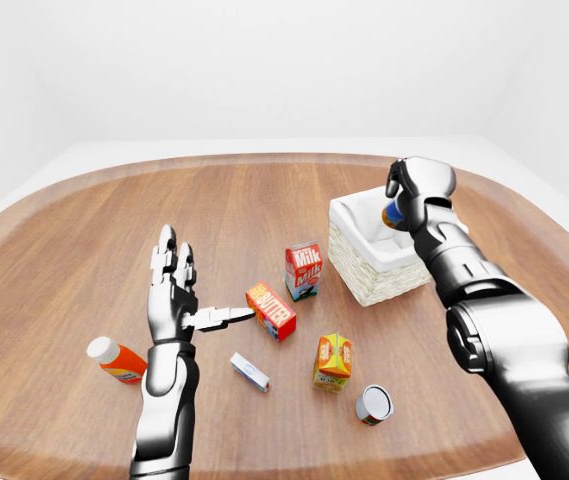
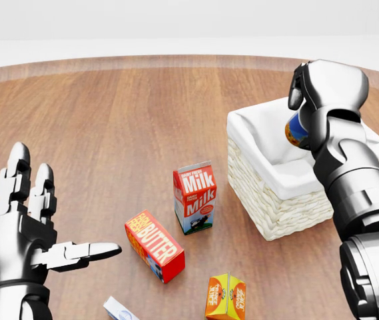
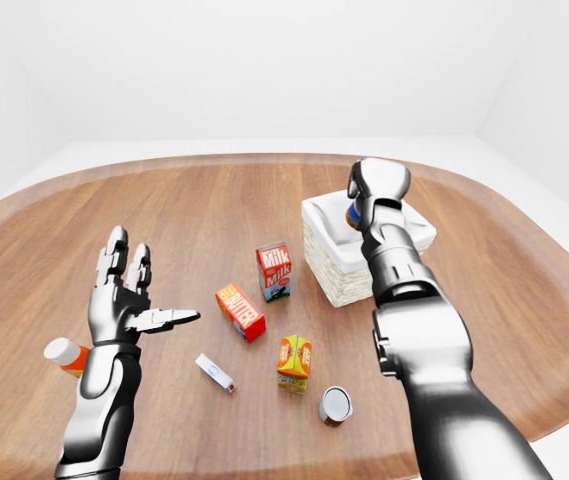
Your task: Pick up the alphabet soup and the tomato sauce, and put them in the basket.
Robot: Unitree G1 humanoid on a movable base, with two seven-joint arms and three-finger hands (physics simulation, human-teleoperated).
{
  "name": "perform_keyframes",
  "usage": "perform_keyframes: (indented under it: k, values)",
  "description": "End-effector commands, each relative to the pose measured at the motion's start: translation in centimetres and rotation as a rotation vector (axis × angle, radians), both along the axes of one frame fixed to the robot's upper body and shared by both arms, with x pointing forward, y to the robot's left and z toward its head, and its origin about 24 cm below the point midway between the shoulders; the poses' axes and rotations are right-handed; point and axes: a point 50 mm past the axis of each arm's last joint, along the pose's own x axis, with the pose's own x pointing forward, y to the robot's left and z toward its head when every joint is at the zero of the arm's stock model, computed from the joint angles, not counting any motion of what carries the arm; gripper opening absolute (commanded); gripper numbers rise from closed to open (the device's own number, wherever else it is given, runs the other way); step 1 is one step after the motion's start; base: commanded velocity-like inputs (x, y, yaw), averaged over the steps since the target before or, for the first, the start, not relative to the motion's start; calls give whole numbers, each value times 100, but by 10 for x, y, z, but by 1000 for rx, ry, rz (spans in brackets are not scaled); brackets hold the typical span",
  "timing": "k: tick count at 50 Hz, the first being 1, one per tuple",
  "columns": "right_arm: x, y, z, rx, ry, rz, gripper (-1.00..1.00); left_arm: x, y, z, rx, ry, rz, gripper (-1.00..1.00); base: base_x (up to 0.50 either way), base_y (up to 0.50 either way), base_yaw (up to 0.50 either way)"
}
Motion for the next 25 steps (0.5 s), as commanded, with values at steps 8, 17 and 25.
perform_keyframes:
  k: [8,17,25]
  values:
    - [1,9,0,-95,-10,25,-100,1,0,1,-2,-3,1,100,0,0,0]
    - [1,15,-4,-98,0,39,-100,1,0,-1,-2,4,-1,100,0,0,0]
    - [0,18,-13,-101,23,47,-100,1,0,0,-2,1,-1,100,0,0,0]
